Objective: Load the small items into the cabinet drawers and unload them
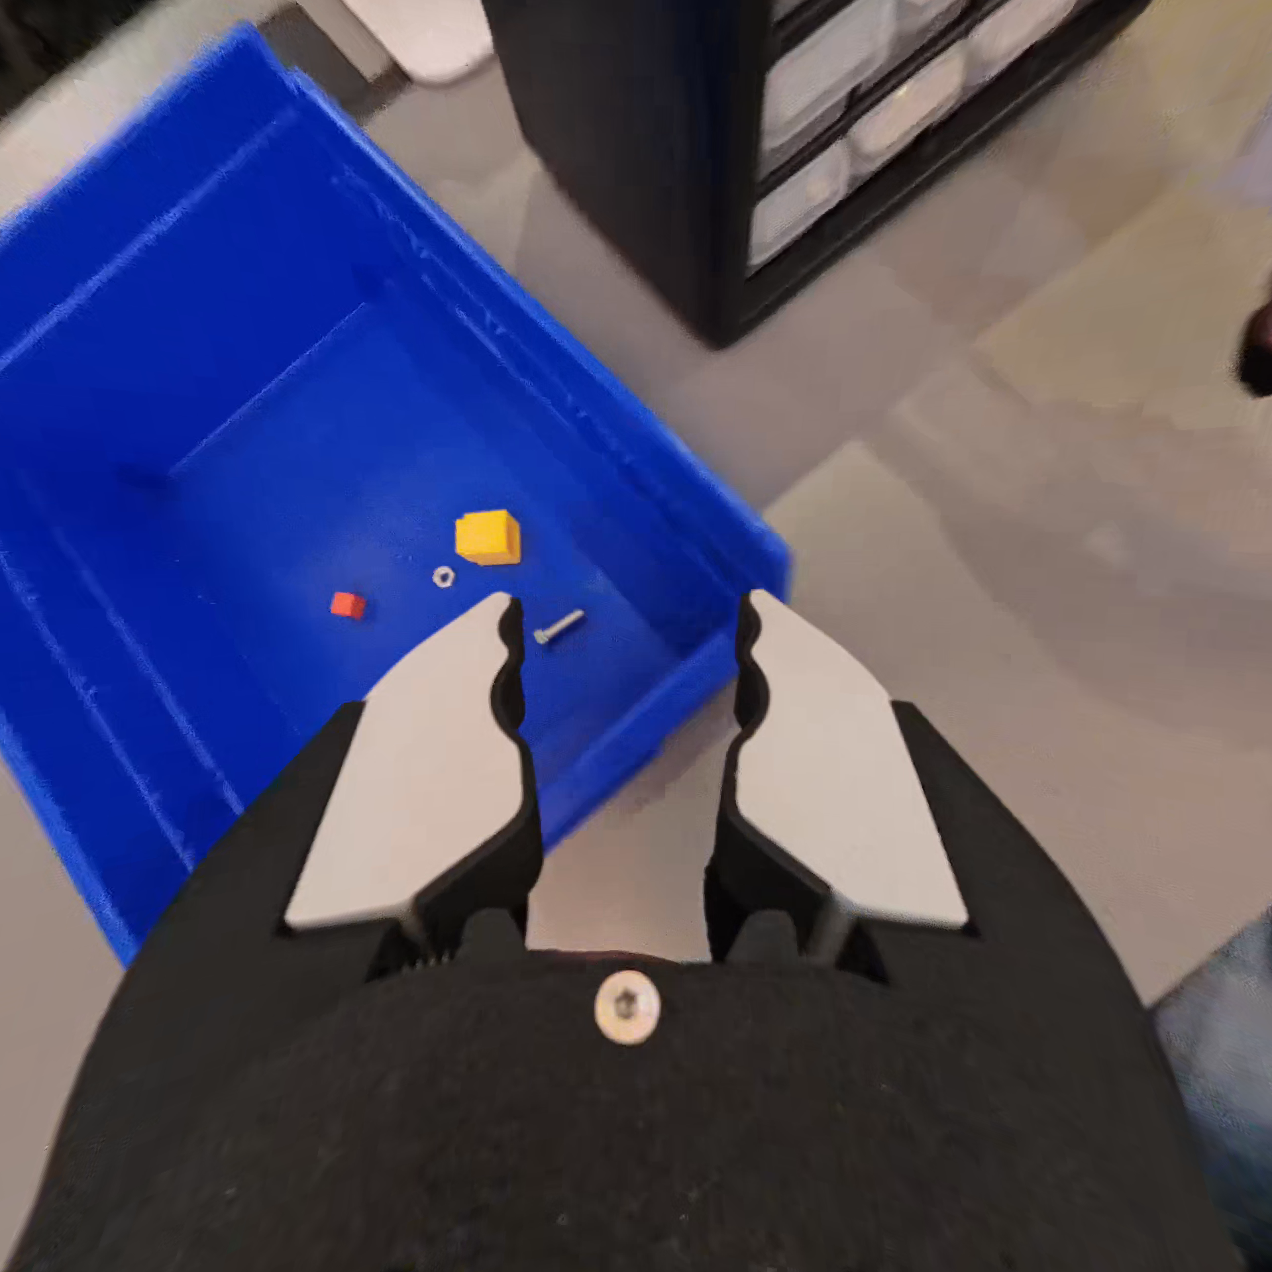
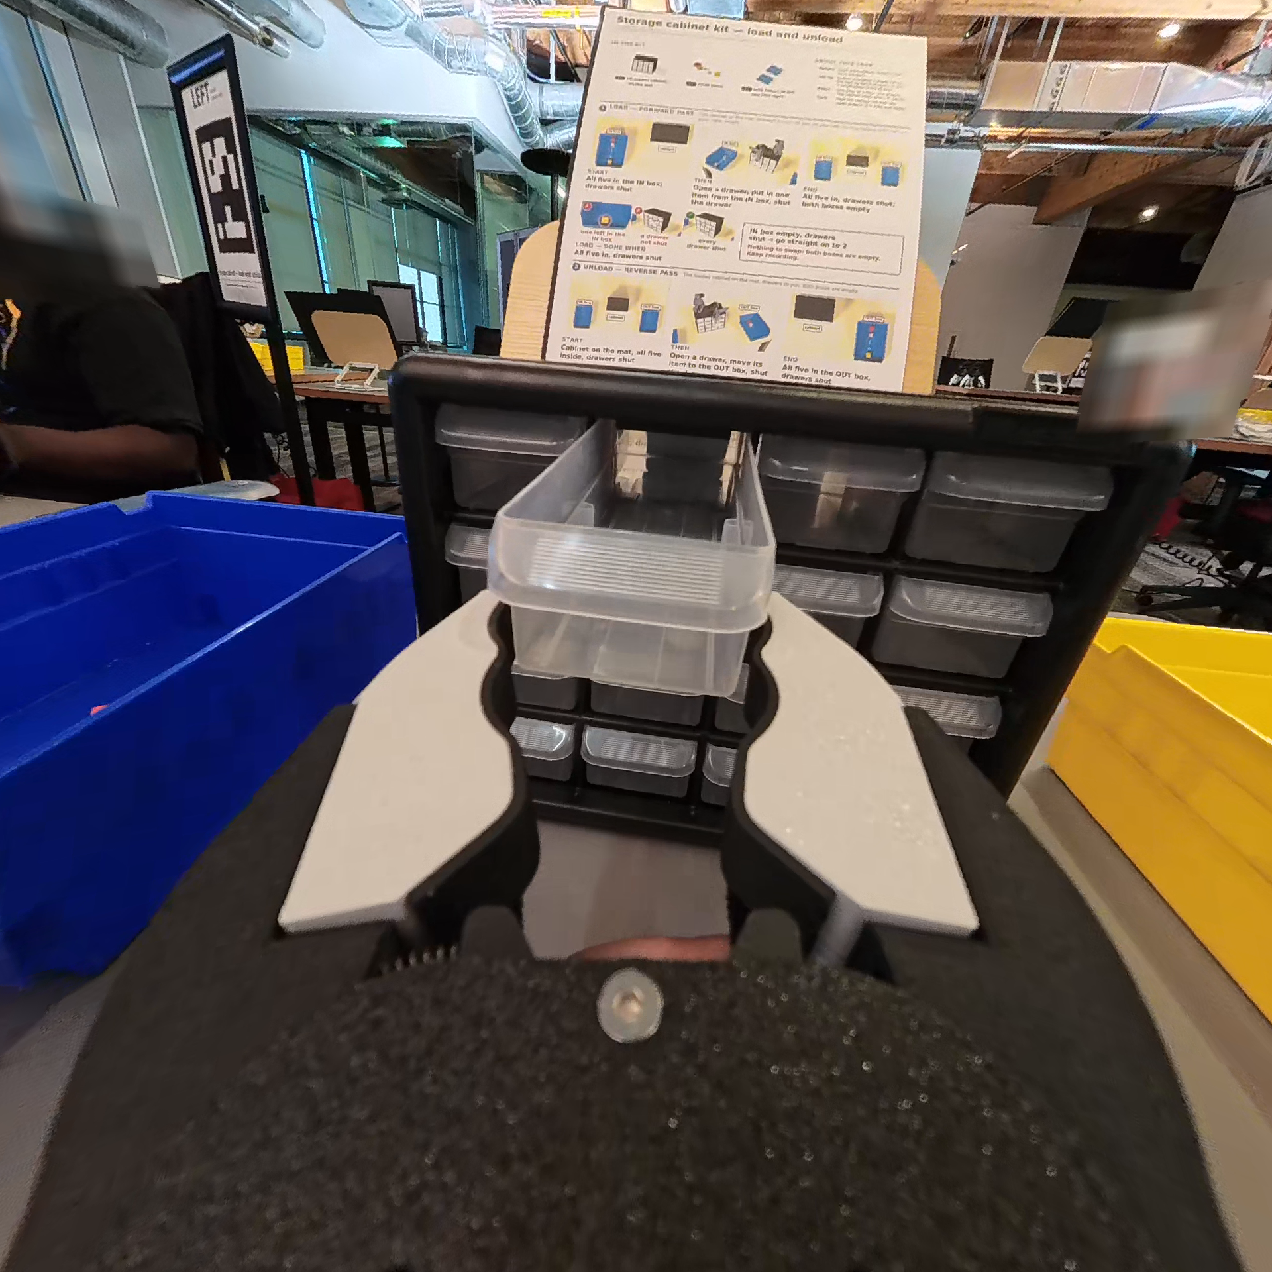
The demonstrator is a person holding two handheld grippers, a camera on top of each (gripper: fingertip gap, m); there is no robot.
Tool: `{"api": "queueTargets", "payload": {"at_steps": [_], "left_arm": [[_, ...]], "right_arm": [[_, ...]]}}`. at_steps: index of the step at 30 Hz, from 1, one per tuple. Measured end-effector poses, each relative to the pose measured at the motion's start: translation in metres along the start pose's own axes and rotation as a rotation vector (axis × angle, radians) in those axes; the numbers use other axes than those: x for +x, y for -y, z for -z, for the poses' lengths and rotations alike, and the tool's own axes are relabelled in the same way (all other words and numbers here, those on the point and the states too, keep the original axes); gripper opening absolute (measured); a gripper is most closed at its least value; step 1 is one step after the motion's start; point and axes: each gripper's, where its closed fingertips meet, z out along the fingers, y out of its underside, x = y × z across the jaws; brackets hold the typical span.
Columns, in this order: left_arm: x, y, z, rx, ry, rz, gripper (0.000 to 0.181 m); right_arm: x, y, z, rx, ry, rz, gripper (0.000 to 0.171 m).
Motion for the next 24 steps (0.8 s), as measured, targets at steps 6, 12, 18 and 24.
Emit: {"api": "queueTargets", "payload": {"at_steps": [6,12,18,24], "left_arm": [[-0.054,-0.013,-0.072,-0.238,-0.07,0.061,0.07],[-0.07,-0.036,-0.106,-0.366,-0.038,-0.03,0.043],[-0.074,-0.022,-0.092,-0.31,-0.058,-0.087,0.027],[-0.029,0.064,-0.017,-0.053,-0.123,-0.303,0.026]], "right_arm": [[0.0,0.0,0.0,-0.002,0.0,-0.002,0.064],[0.0,0.0,0.0,-0.006,0.002,-0.007,0.064],[0.001,0.0,0.001,-0.01,0.006,-0.019,0.064],[0.001,-0.001,0.001,-0.015,0.004,-0.016,0.064]]}}
